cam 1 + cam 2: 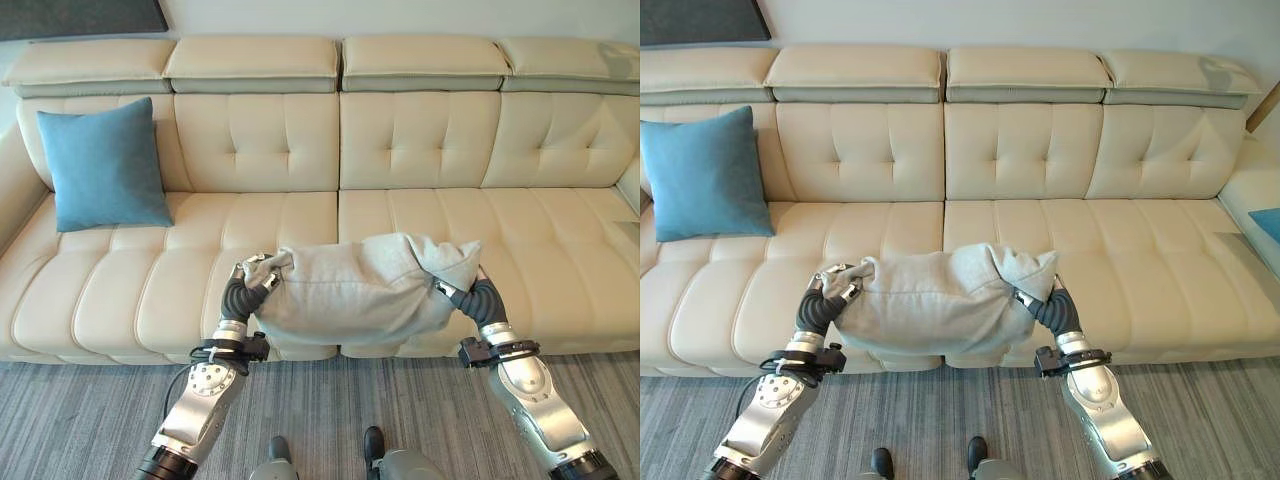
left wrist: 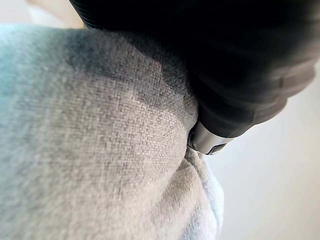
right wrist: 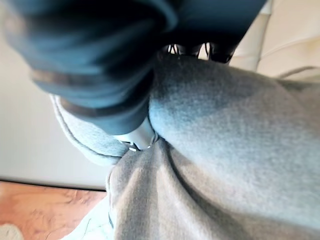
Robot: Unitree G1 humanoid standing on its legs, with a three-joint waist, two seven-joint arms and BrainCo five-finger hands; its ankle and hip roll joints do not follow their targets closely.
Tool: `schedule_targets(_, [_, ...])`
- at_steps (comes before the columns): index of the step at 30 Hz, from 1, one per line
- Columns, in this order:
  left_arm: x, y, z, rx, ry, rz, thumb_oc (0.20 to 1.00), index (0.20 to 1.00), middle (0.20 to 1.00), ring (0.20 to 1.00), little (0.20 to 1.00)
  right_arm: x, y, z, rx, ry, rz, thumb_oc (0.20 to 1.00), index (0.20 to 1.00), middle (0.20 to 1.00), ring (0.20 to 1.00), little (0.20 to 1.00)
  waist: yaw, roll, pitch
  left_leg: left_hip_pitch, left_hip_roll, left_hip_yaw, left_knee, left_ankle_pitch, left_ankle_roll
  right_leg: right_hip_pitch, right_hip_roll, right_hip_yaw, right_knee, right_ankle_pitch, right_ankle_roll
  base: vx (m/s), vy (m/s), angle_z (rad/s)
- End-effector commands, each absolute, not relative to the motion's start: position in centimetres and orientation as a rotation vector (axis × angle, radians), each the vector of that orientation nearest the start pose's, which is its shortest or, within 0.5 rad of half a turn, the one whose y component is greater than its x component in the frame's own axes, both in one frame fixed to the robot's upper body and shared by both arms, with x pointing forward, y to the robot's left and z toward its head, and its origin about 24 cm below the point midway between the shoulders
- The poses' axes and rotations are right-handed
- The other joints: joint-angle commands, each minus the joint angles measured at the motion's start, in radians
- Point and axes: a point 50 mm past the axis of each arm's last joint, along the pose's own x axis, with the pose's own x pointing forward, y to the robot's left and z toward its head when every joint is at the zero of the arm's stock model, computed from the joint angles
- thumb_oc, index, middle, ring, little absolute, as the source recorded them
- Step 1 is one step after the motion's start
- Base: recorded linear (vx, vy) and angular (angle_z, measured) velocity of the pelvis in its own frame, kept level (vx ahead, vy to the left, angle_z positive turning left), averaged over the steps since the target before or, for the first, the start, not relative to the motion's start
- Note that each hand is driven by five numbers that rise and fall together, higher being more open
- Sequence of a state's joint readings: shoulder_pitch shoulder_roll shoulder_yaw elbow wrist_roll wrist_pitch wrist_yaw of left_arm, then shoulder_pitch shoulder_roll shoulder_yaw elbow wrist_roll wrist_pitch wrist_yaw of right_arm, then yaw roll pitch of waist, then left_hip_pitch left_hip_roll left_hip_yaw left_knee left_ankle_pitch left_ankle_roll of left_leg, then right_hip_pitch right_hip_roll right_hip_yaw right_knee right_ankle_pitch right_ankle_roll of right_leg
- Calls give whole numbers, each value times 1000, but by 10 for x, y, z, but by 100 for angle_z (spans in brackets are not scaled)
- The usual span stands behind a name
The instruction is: Pick up all the scattered cushions and arrange them neatly on the sofa.
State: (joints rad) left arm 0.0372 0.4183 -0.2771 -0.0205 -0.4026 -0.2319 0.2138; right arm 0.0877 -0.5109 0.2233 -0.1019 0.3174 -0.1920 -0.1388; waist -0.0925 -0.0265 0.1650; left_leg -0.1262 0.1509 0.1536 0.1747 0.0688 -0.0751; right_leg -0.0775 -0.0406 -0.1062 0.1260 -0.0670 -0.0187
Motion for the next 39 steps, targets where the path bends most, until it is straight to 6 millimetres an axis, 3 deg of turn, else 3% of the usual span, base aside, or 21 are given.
schedule_targets(1, [243, 161, 80, -20, -259, -144, 200, 200, 200, 200, 200, 230, -170, 119, -33, -407, 225, 200, 200, 200, 200, 200, 11, -41, -12, -109, -62, 53, 47, -83, 11, 86, 5, 29, -32, -54, 71, 190, -6, 16])
schedule_targets(2, [243, 161, 80, -19, -258, -144, 200, 200, 200, 200, 200, 230, -170, 119, -33, -407, 225, 200, 200, 200, 200, 200, 10, -43, -15, -110, -64, 54, 45, -83, 12, 85, 3, 29, -33, -55, 71, 291, 3, 7])
schedule_targets(3, [242, 165, 78, -14, -245, -118, 200, 200, 200, 200, 200, 231, -172, 116, -13, -392, 200, 200, 200, 200, 200, 200, 40, -36, -7, -181, -94, 39, -27, -22, 1, 117, 31, 43, -44, -68, 73, 177, 11, -14])
schedule_targets(4, [242, 165, 78, -13, -244, -118, 200, 200, 200, 200, 200, 231, -172, 116, -13, -392, 200, 200, 200, 200, 200, 200, 40, -39, -9, -179, -97, 39, -33, -19, 1, 117, 27, 43, -45, -70, 73, 362, 29, -18])
schedule_targets(5, [241, 166, 77, -16, -239, -113, 200, 200, 200, 200, 200, 231, -175, 113, -13, -378, 177, 200, 200, 200, 200, 200, 60, -36, -7, -218, -111, 24, -103, 16, -4, 146, 46, 55, -51, -90, 74, 203, 21, -24])
schedule_targets(6, [241, 166, 77, -16, -239, -113, 200, 200, 200, 200, 200, 231, -175, 113, -13, -378, 177, 200, 200, 200, 200, 200, 60, -38, -8, -215, -113, 25, -106, 17, -4, 147, 44, 55, -51, -91, 75, 600, 143, -36])
schedule_targets(7, [236, 171, 73, -12, -217, -90, 200, 200, 200, 200, 200, 231, -177, 110, -17, -360, 167, 200, 200, 200, 200, 200, 92, -45, -11, -269, -122, -11, -117, 41, -7, 203, 53, 91, -45, -127, 78, 414, 123, -37])
schedule_targets(10, [230, 174, 70, -7, -199, -102, 200, 200, 200, 200, 200, 227, -174, 107, -3, -347, 190, 200, 200, 200, 200, 200, 100, -50, -24, -235, -121, -27, -121, 61, 12, 225, 48, 106, -25, -151, 83, 510, 192, -67])
schedule_targets(11, [229, 178, 68, 9, -188, -106, 200, 200, 200, 200, 200, 227, -173, 102, -6, -328, 199, 200, 200, 200, 200, 200, 101, -77, -30, -227, -136, -16, -92, 53, 31, 220, 16, 109, 28, -137, 106, 337, 172, -96])
schedule_targets(12, [230, 179, 68, 21, -186, -108, 200, 200, 200, 200, 200, 227, -172, 102, 0, -324, 206, 200, 200, 200, 200, 200, 105, -84, -31, -218, -138, -7, -85, 40, 42, 198, 4, 112, 77, -108, 122, 407, 239, -54])
schedule_targets(14, [231, 184, 73, 40, -205, -93, 200, 200, 200, 200, 200, 229, -165, 102, 16, -329, 225, 200, 200, 200, 200, 200, 104, -96, -16, -190, -147, 20, -64, -4, 69, 133, -46, 112, 224, 9, 181, 174, 168, -20])
schedule_targets(15, [232, 184, 73, 40, -206, -93, 200, 200, 200, 200, 200, 230, -165, 102, 16, -329, 225, 200, 200, 200, 200, 200, 107, -93, -18, -193, -143, 21, -65, -2, 69, 128, -42, 115, 223, 13, 181, 189, 169, -41])
schedule_targets(16, [233, 185, 76, 51, -218, -91, 200, 200, 200, 200, 200, 231, -162, 101, 19, -332, 235, 200, 200, 200, 200, 200, 105, -86, -9, -157, -138, 28, -64, -26, 81, 67, -54, 115, 321, 85, 195, 201, 155, -49])
schedule_targets(19, [236, 189, 79, 64, -234, -69, 200, 200, 200, 200, 200, 234, -160, 102, 21, -339, 240, 200, 200, 200, 200, 200, 96, -63, 3, -87, -134, 21, -96, -47, 89, -22, -52, 97, 356, 62, 167, 228, 136, -29])
schedule_targets(21, [234, 194, 80, 71, -242, -55, 200, 200, 200, 200, 200, 237, -160, 107, 26, -356, 247, 200, 200, 200, 200, 200, 86, -43, 9, -22, -129, 17, -137, -64, 83, -81, -74, 20, 215, -1, 148, 222, 41, -5])
schedule_targets(22, [234, 194, 80, 71, -242, -55, 200, 200, 200, 200, 200, 237, -160, 107, 26, -356, 247, 200, 200, 200, 200, 200, 81, -41, 12, -16, -129, 12, -140, -65, 82, -72, -74, 14, 210, -3, 148, 136, -15, 7])
schedule_targets(24, [234, 195, 79, 67, -241, -54, 200, 200, 200, 200, 200, 238, -159, 108, 23, -358, 255, 200, 200, 200, 200, 200, 67, -43, 17, 26, -141, 0, -149, -84, 74, -99, -80, 12, 42, 38, 163, 177, -45, 23])
schedule_targets(27, [233, 197, 77, 69, -240, -41, 200, 200, 200, 200, 200, 238, -158, 108, 20, -362, 266, 200, 200, 200, 200, 200, 66, -41, 22, 59, -138, -1, -144, -102, 68, -95, -93, 2, 1, 79, 176, 159, -112, 19])
schedule_targets(31, [229, 195, 74, 59, -231, -59, 200, 200, 200, 200, 200, 237, -158, 107, 34, -356, 283, 200, 200, 200, 200, 200, 71, -51, 1, 88, -146, -6, -131, -125, 54, -26, -98, -13, -56, 84, 166, 134, -142, 15])
schedule_targets(37, [228, 194, 72, 42, -226, -54, 200, 200, 200, 200, 200, 239, -155, 111, 14, -362, 327, 200, 200, 200, 200, 200, 76, -33, -39, 141, -124, -21, -163, -122, 30, 52, -76, -45, -90, 62, 146, 136, -131, 15])
schedule_targets(39, [235, 191, 78, 22, -256, -37, 200, 200, 200, 200, 200, 248, -148, 124, -11, -412, 362, 200, 200, 200, 200, 200, 81, -27, -44, 155, -112, -31, -179, -113, 19, 64, -65, -54, -90, 46, 134, 94, -131, 5])
